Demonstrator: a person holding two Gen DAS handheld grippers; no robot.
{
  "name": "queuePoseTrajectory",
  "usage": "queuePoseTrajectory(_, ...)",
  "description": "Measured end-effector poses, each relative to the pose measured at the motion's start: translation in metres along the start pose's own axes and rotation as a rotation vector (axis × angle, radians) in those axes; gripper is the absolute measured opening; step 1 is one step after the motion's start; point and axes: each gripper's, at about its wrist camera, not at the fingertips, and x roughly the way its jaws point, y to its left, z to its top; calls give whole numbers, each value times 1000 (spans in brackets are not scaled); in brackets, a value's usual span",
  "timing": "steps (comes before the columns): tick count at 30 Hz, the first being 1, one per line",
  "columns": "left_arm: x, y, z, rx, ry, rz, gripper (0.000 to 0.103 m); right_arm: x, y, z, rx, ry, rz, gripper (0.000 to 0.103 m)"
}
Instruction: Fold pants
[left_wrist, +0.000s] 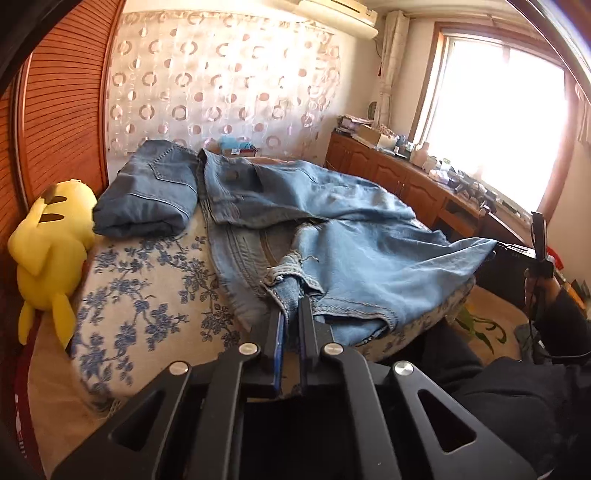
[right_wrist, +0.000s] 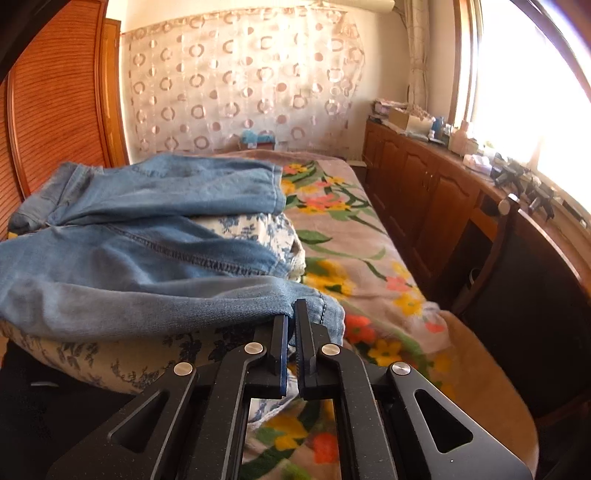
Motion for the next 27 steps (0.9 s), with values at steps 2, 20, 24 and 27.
queuePoseTrajectory(2, -10, -2, 2, 7, -7, 8, 1, -19, -5, 5, -1, -26, 3, 0)
queuePoseTrajectory(20, 27, 16, 86, 34, -105, 82, 1, -11, 7, 92, -34, -183, 13, 0)
queuePoseTrajectory(24, 45, 22, 108, 50, -108, 103, 1, 7, 12, 111, -61, -188, -5, 0)
queuePoseTrajectory(27, 59, 27, 120, 61, -106, 117, 1, 21, 14, 121, -87, -183, -17, 0)
